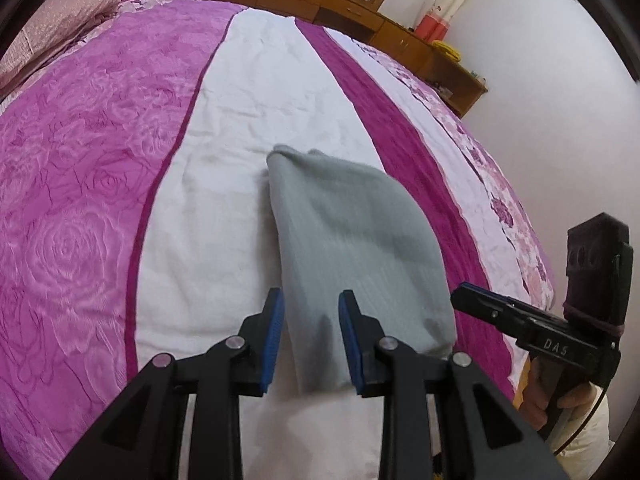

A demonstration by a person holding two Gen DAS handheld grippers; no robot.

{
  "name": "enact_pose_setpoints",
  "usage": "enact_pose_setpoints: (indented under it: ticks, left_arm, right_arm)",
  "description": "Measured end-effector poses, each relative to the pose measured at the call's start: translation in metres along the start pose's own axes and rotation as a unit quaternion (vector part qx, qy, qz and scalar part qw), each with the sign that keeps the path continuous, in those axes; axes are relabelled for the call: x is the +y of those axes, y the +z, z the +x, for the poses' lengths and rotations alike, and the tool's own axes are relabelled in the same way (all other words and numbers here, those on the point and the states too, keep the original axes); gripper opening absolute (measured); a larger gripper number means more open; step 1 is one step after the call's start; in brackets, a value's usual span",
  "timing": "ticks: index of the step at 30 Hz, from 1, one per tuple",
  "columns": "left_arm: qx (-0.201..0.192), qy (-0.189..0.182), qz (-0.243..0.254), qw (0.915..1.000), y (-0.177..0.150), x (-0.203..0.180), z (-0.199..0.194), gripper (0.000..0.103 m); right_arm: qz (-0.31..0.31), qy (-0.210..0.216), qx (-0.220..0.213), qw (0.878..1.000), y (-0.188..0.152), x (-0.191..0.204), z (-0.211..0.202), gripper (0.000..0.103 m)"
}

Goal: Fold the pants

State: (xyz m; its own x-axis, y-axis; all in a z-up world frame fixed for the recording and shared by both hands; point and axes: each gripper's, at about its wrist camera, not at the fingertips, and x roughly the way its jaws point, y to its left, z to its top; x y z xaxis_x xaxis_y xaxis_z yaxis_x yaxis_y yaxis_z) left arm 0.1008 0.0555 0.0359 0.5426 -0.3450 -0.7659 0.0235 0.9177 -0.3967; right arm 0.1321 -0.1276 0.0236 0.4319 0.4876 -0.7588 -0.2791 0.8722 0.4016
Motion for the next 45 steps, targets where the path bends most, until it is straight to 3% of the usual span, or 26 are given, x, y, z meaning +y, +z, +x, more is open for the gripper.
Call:
enact_pose_setpoints:
  ticks: [8,10,17,21,36,38,42,45]
  left_arm:
    - [0.030,0.026,0.007,0.9992,-0.019,-0.006,0.019,0.028]
    - [0.037,0.034,0.003,0.9987,-0.021,-0.002,0.025,0.022]
    - [0.049,0.068,-0.008,0.9965,-0.026,0.012,0.040,0.024]
    - [0.051,0.068,-0.015,0.9962,-0.027,0.017,0.042,0.024]
    - [0.031,0.124,0.006,0.9917,-0.054,0.001,0.002,0.025]
    - [0.033,0.128,-0.001,0.9913,-0.062,0.003,-0.001,0.028]
    - [0.039,0.141,-0.013,0.9892,-0.077,0.007,-0.002,0.048]
    - [0.042,0.126,-0.016,0.9910,-0.086,0.006,0.001,0.057]
  right_arm:
    - [-0.022,-0.017,-0.006,1.000,-0.023,0.012,0.012,0.035]
    - [-0.031,-0.019,-0.005,0.999,-0.026,0.015,0.017,0.035]
    - [-0.055,-0.037,0.007,0.998,-0.040,0.022,0.038,0.035]
    - [-0.061,-0.040,0.004,0.997,-0.042,0.023,0.041,0.036]
    - [-0.028,-0.054,-0.007,0.998,-0.046,0.018,0.005,0.038]
    - [-0.028,-0.057,-0.012,0.998,-0.052,0.017,-0.004,0.044]
    - [-0.024,-0.066,-0.018,0.997,-0.064,0.015,-0.018,0.053]
    - [-0.026,-0.076,-0.031,0.996,-0.073,0.014,-0.022,0.062]
